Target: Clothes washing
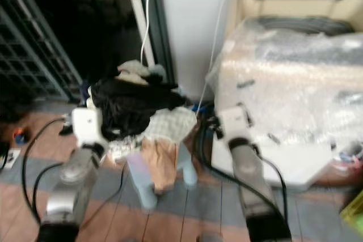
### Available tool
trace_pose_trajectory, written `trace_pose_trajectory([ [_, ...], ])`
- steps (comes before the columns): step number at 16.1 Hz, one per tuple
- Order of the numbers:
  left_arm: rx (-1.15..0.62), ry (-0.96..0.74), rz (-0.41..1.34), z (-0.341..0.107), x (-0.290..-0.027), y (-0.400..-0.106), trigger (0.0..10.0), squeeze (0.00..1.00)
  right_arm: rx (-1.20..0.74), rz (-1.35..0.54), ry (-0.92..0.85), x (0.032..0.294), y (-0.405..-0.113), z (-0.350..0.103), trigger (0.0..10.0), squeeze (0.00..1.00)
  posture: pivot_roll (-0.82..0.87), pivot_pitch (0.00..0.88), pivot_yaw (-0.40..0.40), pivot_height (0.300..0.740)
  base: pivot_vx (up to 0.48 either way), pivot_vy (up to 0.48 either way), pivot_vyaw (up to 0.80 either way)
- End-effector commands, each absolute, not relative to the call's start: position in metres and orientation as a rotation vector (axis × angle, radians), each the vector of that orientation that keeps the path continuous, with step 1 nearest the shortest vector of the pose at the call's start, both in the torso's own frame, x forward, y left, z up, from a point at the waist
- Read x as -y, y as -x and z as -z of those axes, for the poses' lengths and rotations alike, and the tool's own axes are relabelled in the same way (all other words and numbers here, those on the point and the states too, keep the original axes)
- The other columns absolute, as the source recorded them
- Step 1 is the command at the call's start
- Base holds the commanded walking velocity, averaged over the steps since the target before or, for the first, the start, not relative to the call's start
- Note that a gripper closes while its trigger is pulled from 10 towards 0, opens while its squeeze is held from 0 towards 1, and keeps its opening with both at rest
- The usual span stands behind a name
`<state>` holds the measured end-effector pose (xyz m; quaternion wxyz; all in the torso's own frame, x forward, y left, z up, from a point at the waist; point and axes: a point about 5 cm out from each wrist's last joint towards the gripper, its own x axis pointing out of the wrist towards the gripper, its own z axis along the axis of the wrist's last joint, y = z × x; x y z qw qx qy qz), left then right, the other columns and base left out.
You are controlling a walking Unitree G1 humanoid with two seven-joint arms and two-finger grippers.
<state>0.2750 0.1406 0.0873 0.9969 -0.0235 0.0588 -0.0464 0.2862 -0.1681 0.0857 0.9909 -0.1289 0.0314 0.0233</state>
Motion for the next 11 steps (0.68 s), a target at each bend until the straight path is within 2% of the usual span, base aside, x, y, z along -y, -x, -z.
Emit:
trace_pose_trajectory([
  [1, -0.116, 0.022, 0.043, -0.0892, -0.1558, -0.2762, 10.0, 0.0, -0.044, -0.096, 0.208, 0.152, -0.2882, -0.088, 10.0, 0.0, -0.02, 0.0, 0.092, 0.74, 0.0, 0.0, 0.0],
  [9, -0.109, 0.001, 0.019, -0.0898, -0.1567, -0.2767, 10.0, 0.0, -0.056, -0.108, 0.218, 0.1564, -0.2879, -0.0879, 10.0, 0.0, -0.01, 0.0, 0.082, 0.74, 0.0, 0.0, 0.0],
  [11, -0.1, -0.013, 0.023, -0.0918, -0.1556, -0.2744, 10.0, 0.0, -0.059, -0.109, 0.229, 0.1581, -0.2876, -0.0889, 10.0, 0.0, 0.01, 0.0, 0.04, 0.74, 0.0, 0.0, 0.0],
])
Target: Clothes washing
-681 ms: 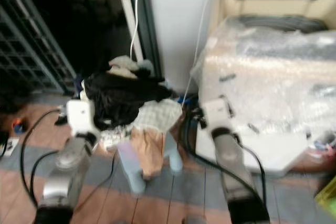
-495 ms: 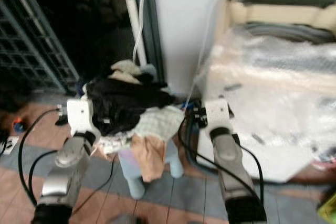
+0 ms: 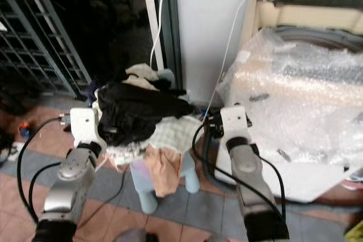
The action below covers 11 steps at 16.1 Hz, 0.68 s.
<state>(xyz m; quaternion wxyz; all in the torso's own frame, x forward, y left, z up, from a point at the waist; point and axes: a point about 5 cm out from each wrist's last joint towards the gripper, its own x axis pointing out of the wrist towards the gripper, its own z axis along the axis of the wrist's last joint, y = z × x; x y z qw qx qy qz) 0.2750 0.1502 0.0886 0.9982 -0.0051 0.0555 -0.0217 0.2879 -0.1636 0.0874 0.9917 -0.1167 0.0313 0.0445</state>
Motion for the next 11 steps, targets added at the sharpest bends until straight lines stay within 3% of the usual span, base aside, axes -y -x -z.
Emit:
trace_pose_trajectory([
  [1, -0.102, -0.012, 0.018, -0.0914, -0.156, -0.2733, 10.0, 0.0, -0.064, -0.112, 0.236, 0.1584, -0.2877, -0.0883, 10.0, 0.0, 0.01, 0.0, 0.033, 0.74, 0.0, 0.0, 0.0],
  [5, -0.106, -0.011, -0.007, -0.089, -0.1578, -0.2681, 10.0, 0.0, -0.056, -0.145, 0.272, 0.153, -0.2903, -0.089, 10.0, 0.0, 0.01, 0.0, 0.019, 0.74, 0.0, 0.0, 0.0],
  [11, -0.131, 0.021, -0.035, -0.086, -0.1626, -0.266, 10.0, 0.0, -0.05, -0.114, 0.254, 0.1577, -0.2957, -0.086, 10.0, 0.0, 0.01, 0.0, 0.063, 0.74, 0.0, 0.0, 0.0],
])
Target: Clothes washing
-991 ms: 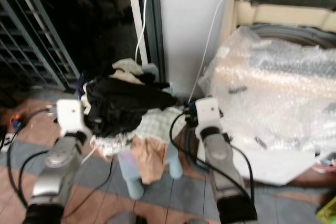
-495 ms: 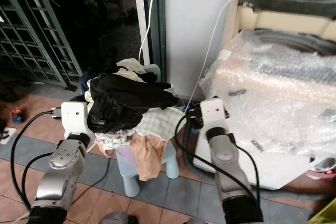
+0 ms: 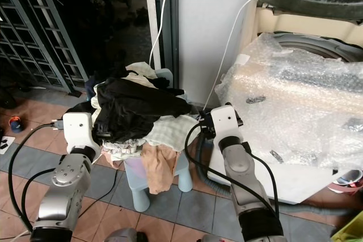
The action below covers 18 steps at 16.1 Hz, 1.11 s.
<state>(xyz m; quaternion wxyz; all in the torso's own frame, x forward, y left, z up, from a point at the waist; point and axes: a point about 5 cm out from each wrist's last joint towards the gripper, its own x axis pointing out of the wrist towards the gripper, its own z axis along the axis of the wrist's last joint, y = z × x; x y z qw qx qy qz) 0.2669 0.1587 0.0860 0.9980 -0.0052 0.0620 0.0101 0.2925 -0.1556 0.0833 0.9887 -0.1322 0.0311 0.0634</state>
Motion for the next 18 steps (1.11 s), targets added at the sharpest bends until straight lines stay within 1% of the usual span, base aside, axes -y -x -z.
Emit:
trace_pose_trajectory([
  [1, -0.135, 0.024, -0.034, -0.085, -0.163, -0.266, 10.0, 0.0, -0.047, -0.106, 0.253, 0.159, -0.296, -0.086, 10.0, 0.0, 0.0, 0.0, 0.066, 0.74, 0.0, 0.0, 0.0],
  [3, -0.14, 0.022, -0.025, -0.084, -0.162, -0.265, 10.0, 0.0, -0.04, -0.098, 0.251, 0.16, -0.297, -0.089, 10.0, 0.0, 0.0, 0.0, 0.065, 0.74, 0.0, 0.0, 0.0],
  [6, -0.152, 0.024, -0.011, -0.08, -0.156, -0.267, 10.0, 0.0, -0.045, -0.123, 0.27, 0.161, -0.294, -0.087, 10.0, 0.0, -0.02, 0.0, 0.018, 0.74, 0.0, 0.0, 0.0],
  [7, -0.153, 0.024, -0.011, -0.08, -0.156, -0.268, 10.0, 0.0, -0.047, -0.126, 0.271, 0.161, -0.293, -0.087, 10.0, 0.0, -0.02, 0.0, 0.018, 0.74, 0.0, 0.0, 0.0],
  [8, -0.152, 0.031, -0.017, -0.08, -0.153, -0.269, 10.0, 0.0, -0.056, -0.142, 0.28, 0.162, -0.292, -0.085, 10.0, 0.0, -0.02, 0.0, -0.03, 0.74, 0.0, 0.0, 0.0],
  [10, -0.149, 0.039, -0.028, -0.08, -0.151, -0.27, 10.0, 0.0, -0.064, -0.16, 0.284, 0.162, -0.291, -0.083, 10.0, 0.0, -0.02, 0.0, -0.036, 0.74, 0.0, 0.0, 0.0],
  [11, -0.148, 0.046, -0.051, -0.079, -0.151, -0.269, 10.0, 0.0, -0.069, -0.194, 0.297, 0.156, -0.292, -0.081, 10.0, 0.0, -0.01, 0.0, -0.054, 0.74, 0.0, 0.0, 0.0],
  [16, -0.14, 0.017, -0.038, -0.082, -0.154, -0.268, 10.0, 0.0, -0.028, -0.197, 0.281, 0.148, -0.299, -0.09, 10.0, 0.0, -0.01, 0.0, -0.032, 0.74, 0.0, 0.0, 0.0],
  [17, -0.144, 0.014, -0.035, -0.082, -0.154, -0.267, 10.0, 0.0, -0.026, -0.198, 0.27, 0.148, -0.299, -0.091, 10.0, 0.11, -0.01, 0.0, -0.018, 0.74, 0.0, 0.0, 0.0],
  [18, -0.15, 0.008, -0.031, -0.082, -0.156, -0.266, 10.0, 0.0, -0.019, -0.201, 0.251, 0.147, -0.298, -0.092, 10.0, 0.45, 0.0, 0.0, -0.007, 0.74, 0.0, 0.0, 0.0],
])
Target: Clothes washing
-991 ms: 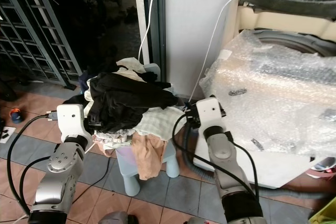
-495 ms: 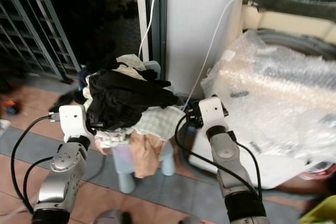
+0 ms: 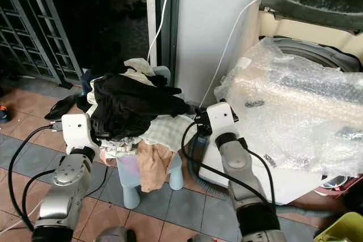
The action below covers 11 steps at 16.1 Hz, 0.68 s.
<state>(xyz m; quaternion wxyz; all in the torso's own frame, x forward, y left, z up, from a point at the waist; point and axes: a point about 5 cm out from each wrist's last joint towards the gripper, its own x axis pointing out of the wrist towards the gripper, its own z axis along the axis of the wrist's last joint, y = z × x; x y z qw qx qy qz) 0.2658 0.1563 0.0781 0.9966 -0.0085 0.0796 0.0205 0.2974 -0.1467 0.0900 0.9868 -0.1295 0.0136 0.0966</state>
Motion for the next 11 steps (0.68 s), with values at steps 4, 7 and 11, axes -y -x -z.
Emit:
trace_pose_trajectory([
  [4, -0.159, -0.008, -0.023, -0.083, -0.158, -0.258, 10.0, 0.0, -0.004, -0.213, 0.235, 0.145, -0.291, -0.094, 10.0, 1.0, 0.01, 0.0, 0.006, 0.74, 0.0, 0.0, 0.58],
  [7, -0.165, -0.008, -0.023, -0.084, -0.161, -0.255, 10.0, 0.0, -0.001, -0.256, 0.263, 0.138, -0.284, -0.091, 10.0, 0.0, 0.0, 0.0, 0.039, 0.74, 0.0, 0.0, 0.22],
  [11, -0.157, -0.019, 0.01, -0.09, -0.157, -0.267, 10.0, 0.0, 0.032, -0.278, 0.267, 0.133, -0.287, -0.095, 10.0, 0.0, -0.01, 0.0, 0.076, 0.74, 0.0, 0.0, 0.77],
])
